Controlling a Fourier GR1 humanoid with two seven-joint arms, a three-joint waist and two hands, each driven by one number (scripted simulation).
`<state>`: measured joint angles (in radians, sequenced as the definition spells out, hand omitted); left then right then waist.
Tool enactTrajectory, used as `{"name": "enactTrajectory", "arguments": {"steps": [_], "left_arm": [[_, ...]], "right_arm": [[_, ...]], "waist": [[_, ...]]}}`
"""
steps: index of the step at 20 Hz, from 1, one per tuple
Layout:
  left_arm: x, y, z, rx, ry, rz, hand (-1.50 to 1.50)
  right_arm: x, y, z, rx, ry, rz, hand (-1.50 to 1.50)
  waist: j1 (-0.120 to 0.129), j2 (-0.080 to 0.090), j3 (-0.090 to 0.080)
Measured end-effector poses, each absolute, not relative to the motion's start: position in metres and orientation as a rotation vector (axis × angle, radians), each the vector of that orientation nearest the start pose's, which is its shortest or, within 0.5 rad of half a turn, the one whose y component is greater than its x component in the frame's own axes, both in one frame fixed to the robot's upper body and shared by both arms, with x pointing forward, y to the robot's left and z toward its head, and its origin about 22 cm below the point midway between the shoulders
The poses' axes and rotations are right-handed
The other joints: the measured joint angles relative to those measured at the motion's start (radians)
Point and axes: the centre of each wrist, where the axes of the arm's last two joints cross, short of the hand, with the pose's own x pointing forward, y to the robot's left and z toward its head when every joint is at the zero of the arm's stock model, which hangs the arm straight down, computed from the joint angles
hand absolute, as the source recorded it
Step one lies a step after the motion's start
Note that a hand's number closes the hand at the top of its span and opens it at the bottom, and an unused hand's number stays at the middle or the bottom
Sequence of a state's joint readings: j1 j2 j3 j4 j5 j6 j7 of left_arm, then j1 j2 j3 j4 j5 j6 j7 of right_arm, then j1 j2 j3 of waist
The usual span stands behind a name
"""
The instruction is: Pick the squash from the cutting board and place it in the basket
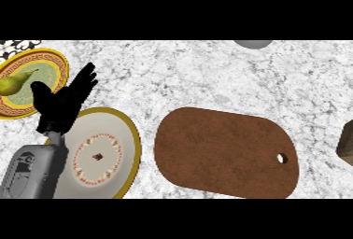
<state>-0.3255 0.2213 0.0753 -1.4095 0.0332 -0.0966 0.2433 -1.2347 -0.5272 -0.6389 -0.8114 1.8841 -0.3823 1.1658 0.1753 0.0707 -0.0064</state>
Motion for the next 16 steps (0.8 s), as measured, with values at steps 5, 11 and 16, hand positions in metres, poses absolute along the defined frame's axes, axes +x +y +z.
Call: {"name": "enactTrajectory", "arguments": {"steps": [5, 11, 16], "left_arm": [[0.319, 0.268, 0.064, 0.082, -1.469, -0.218, 0.00], [0.319, 0.273, 0.063, 0.092, -1.458, -0.203, 0.00], [0.318, 0.276, 0.057, 0.100, -1.443, -0.184, 0.00]], "right_arm": [[0.418, -0.367, 0.339, -2.033, -0.582, -0.671, 1.50], [0.413, -0.383, 0.348, -2.116, -0.424, -0.678, 1.50], [0.413, -0.387, 0.347, -2.143, -0.338, -0.670, 1.50]], "waist": [[-0.001, -0.002, 0.002], [-0.020, -0.011, 0.003], [-0.040, -0.019, 0.004]]}}
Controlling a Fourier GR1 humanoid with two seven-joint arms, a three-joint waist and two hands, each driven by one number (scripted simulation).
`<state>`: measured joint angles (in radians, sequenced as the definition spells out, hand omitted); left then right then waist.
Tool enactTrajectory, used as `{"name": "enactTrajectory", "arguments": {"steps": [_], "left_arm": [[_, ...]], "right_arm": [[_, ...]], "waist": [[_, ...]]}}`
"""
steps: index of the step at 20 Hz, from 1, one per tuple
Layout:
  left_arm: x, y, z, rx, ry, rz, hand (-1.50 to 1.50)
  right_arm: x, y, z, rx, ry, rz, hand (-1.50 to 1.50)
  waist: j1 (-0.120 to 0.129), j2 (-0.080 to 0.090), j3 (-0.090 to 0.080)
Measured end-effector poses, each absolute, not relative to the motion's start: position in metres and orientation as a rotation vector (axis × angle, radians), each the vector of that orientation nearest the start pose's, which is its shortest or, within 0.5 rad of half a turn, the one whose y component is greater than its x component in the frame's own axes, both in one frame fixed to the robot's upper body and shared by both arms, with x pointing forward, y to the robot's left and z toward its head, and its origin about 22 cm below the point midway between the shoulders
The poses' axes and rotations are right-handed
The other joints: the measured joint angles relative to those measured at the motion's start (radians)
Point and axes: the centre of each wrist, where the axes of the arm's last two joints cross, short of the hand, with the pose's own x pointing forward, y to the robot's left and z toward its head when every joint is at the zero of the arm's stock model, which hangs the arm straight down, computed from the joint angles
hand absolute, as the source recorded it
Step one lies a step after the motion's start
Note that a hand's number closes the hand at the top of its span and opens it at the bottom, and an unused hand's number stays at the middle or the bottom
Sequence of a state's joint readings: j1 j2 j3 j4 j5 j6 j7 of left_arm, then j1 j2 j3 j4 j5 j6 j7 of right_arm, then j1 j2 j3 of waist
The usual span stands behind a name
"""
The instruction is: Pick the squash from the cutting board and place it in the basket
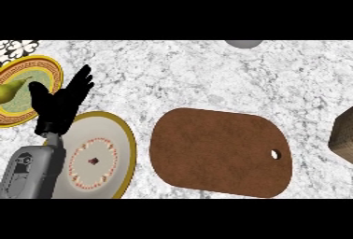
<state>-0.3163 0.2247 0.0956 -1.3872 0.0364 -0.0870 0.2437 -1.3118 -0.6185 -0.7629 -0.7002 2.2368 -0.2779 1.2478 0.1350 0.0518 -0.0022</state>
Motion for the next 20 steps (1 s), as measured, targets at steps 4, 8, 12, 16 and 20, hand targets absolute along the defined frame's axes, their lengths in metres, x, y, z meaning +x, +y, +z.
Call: {"name": "enactTrajectory", "arguments": {"steps": [4, 8, 12, 16, 20], "left_arm": [[0.316, 0.278, 0.054, 0.116, -1.433, -0.169, 0.00], [0.314, 0.282, 0.049, 0.122, -1.424, -0.154, 0.00], [0.313, 0.287, 0.049, 0.129, -1.423, -0.143, 0.00], [0.308, 0.293, 0.047, 0.142, -1.414, -0.136, 0.00], [0.309, 0.292, 0.046, 0.154, -1.418, -0.122, 0.00]], "right_arm": [[0.416, -0.381, 0.344, -2.143, -0.302, -0.656, 1.50], [0.418, -0.377, 0.334, -2.137, -0.275, -0.642, 1.50], [0.419, -0.373, 0.324, -2.126, -0.267, -0.646, 1.50], [0.414, -0.380, 0.306, -2.149, -0.233, -0.663, -1.50], [0.399, -0.390, 0.301, -2.162, -0.191, -0.753, -1.50]], "waist": [[-0.021, -0.011, 0.001], [-0.038, -0.016, 0.002], [-0.052, -0.022, 0.002], [-0.062, -0.025, 0.003], [-0.076, -0.027, 0.003]]}}
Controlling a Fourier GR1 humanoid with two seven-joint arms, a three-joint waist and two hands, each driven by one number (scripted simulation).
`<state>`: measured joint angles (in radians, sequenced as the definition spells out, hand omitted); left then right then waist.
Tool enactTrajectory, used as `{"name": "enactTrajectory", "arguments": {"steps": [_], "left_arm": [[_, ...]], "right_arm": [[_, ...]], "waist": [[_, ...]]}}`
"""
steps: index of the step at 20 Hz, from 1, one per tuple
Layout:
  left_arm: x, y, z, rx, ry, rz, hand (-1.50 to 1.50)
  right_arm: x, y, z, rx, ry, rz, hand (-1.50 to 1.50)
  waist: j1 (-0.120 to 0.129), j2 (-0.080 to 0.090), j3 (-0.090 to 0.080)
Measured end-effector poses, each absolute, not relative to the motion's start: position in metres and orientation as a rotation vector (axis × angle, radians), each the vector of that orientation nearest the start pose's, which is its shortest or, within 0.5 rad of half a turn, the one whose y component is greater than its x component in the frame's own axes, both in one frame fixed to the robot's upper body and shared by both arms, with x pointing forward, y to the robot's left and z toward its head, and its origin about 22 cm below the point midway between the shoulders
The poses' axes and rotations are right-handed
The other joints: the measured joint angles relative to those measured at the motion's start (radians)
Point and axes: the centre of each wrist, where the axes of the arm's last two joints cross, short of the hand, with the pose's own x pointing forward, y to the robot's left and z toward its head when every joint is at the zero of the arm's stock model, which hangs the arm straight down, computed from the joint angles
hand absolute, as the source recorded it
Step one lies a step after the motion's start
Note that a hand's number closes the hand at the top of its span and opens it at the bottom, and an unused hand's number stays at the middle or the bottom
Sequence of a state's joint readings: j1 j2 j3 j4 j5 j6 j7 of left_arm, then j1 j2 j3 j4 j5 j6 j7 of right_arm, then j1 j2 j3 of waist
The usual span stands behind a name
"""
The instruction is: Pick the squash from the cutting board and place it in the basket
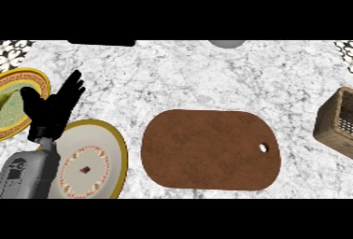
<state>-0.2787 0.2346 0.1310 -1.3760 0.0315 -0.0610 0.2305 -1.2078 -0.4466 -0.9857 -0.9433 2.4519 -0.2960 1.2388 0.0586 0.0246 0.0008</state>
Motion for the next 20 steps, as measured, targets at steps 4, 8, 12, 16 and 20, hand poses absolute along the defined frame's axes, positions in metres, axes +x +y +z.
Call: {"name": "enactTrajectory", "arguments": {"steps": [4, 8, 12, 16, 20], "left_arm": [[0.307, 0.293, 0.045, 0.156, -1.410, -0.120, 0.00], [0.305, 0.302, 0.047, 0.160, -1.407, -0.114, 0.00], [0.302, 0.300, 0.043, 0.158, -1.406, -0.117, 0.00], [0.302, 0.302, 0.045, 0.163, -1.401, -0.116, 0.00], [0.300, 0.302, 0.043, 0.162, -1.398, -0.112, 0.00]], "right_arm": [[0.396, -0.391, 0.282, -2.146, -0.165, -0.764, -1.50], [0.400, -0.383, 0.272, -2.152, -0.207, -0.753, -1.50], [0.391, -0.381, 0.280, -2.209, -0.256, -0.835, -1.50], [0.372, -0.376, 0.305, -2.295, -0.313, -1.000, -1.50], [0.352, -0.358, 0.318, -2.349, -0.371, -1.163, -1.50]], "waist": [[-0.003, -0.004, 0.000], [-0.006, -0.006, 0.000], [-0.009, -0.009, 0.000], [-0.011, -0.012, -0.001], [-0.014, -0.017, -0.002]]}}
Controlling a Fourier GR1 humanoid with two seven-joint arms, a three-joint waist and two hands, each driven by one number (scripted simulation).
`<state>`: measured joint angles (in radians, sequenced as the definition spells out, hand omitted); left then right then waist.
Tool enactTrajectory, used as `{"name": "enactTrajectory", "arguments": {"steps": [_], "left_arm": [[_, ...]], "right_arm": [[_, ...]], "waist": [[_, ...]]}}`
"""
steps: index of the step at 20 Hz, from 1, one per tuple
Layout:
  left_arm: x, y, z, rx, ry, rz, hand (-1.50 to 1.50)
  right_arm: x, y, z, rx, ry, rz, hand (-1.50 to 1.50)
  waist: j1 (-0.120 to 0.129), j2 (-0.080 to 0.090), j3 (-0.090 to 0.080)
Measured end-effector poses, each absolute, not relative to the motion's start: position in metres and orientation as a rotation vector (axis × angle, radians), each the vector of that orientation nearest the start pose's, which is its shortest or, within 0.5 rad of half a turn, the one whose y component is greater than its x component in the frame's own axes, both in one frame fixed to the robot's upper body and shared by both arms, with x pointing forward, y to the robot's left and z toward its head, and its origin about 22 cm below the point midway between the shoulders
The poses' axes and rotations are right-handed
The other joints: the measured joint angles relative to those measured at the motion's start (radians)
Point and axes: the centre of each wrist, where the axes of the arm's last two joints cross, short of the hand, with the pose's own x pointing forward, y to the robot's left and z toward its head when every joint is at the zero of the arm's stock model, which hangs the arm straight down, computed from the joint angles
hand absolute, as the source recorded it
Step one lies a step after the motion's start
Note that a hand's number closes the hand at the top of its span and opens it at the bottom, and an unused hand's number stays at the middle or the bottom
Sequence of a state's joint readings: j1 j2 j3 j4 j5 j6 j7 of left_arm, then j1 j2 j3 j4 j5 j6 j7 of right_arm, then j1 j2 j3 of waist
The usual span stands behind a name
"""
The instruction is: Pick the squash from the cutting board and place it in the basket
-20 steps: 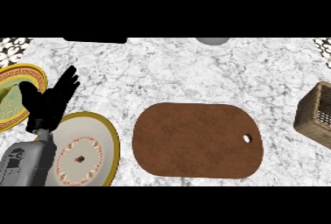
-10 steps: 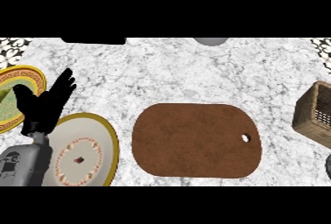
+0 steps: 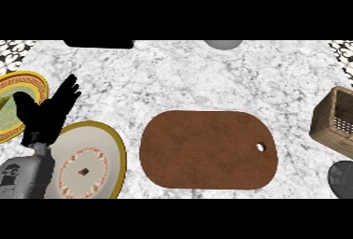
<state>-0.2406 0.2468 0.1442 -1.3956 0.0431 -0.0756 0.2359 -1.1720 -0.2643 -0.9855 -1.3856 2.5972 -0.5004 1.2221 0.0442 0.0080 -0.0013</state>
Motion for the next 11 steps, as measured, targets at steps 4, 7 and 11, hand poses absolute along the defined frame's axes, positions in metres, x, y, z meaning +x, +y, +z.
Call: {"name": "enactTrajectory", "arguments": {"steps": [4, 7, 11], "left_arm": [[0.298, 0.304, 0.040, 0.168, -1.385, -0.107, 0.00], [0.302, 0.300, 0.041, 0.160, -1.390, -0.115, 0.00], [0.304, 0.297, 0.040, 0.151, -1.389, -0.124, 0.00]], "right_arm": [[0.335, -0.320, 0.321, -2.334, -0.442, -1.289, -1.50], [0.324, -0.298, 0.322, -2.304, -0.478, -1.346, -1.50], [0.308, -0.281, 0.323, -2.262, -0.515, -1.396, -1.50]], "waist": [[-0.009, -0.007, -0.001], [0.000, -0.007, -0.001], [0.015, -0.007, -0.001]]}}
